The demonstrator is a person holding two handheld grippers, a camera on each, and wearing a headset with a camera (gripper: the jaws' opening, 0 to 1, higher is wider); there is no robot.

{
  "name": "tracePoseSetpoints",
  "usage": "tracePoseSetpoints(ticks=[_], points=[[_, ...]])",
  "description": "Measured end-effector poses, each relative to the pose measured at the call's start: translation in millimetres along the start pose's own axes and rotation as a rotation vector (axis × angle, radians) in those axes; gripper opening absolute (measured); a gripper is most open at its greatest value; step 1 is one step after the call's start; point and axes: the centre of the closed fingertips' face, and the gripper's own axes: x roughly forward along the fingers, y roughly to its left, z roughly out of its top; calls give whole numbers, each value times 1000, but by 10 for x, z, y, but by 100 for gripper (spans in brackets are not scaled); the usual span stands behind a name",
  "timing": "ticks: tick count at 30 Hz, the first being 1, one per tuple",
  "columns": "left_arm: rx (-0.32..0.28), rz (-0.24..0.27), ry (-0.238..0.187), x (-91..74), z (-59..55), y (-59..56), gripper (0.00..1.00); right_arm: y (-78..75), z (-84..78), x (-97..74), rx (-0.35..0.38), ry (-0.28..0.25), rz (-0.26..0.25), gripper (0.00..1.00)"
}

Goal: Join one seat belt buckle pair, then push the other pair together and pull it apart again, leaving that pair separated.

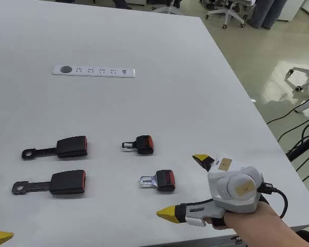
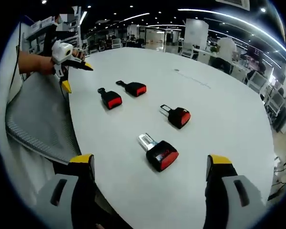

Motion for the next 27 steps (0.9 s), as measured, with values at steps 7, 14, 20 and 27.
tracePoseSetpoints(ticks=[7,14,20,27], points=[[7,-6,2,-2,3,-25,100,11,0,8,-18,6,-1,88],[11,-5,2,-14,14,-35,100,32,-37,0,-38,25,0,87],[15,-6,2,-10,15,-40,100,48,-32,-12,-29,20,0,85],[23,-8,4,-8,17,-45,100,54,-23,-12,-27,15,0,84]])
